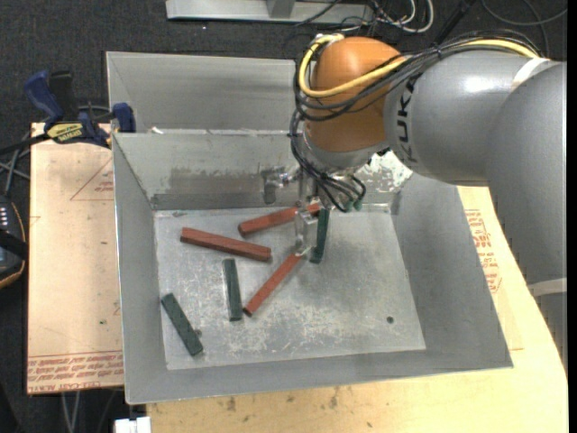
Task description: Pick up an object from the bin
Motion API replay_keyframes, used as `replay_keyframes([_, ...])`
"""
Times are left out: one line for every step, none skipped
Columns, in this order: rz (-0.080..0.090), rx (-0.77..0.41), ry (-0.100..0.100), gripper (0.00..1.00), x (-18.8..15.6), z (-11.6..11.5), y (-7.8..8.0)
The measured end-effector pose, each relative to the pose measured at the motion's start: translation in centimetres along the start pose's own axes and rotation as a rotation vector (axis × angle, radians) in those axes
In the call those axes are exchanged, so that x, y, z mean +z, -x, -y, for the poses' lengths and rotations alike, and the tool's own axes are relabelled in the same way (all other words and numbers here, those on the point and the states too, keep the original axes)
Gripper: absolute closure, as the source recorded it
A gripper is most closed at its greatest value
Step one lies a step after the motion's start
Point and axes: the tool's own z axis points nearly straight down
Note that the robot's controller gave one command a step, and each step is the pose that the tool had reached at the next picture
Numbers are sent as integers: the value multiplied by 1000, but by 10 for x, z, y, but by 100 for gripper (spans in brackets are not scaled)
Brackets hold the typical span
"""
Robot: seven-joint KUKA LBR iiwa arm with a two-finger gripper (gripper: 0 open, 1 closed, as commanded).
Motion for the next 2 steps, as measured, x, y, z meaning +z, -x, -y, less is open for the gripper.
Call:
replay_keyframes([-2, -39, 1, 0, 66, -10, 6])
replay_keyframes([4, -35, 1, 100, 62, -22, 5])
